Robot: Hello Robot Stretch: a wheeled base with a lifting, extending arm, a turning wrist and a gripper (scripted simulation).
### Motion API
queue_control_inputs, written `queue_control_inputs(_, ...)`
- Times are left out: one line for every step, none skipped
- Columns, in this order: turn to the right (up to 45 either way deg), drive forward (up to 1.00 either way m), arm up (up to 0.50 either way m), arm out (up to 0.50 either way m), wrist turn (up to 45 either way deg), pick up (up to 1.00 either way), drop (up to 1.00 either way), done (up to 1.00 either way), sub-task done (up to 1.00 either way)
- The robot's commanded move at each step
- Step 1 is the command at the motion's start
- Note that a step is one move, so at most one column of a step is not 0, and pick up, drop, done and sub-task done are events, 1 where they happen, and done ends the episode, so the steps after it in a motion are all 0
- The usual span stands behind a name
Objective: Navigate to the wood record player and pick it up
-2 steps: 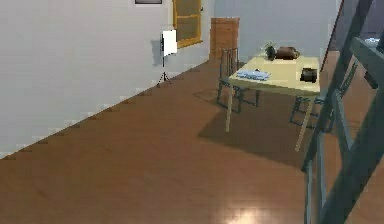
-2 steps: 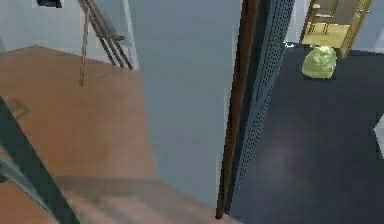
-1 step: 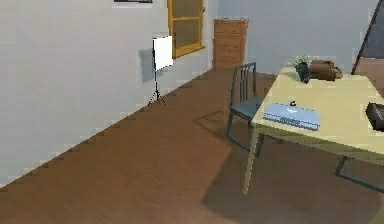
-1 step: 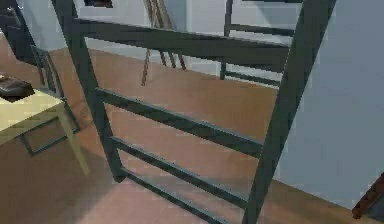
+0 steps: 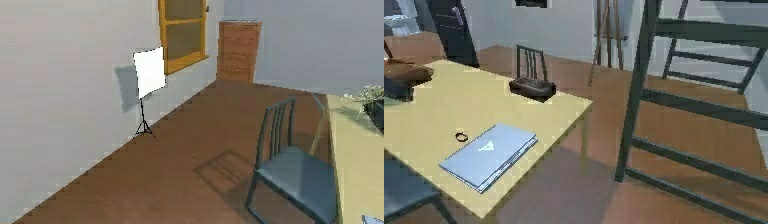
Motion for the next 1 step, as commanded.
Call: queue_control_inputs(0.0, 1.00, 0.00, 0.00, 0.0, 0.00, 0.00, 0.00, 0.00)
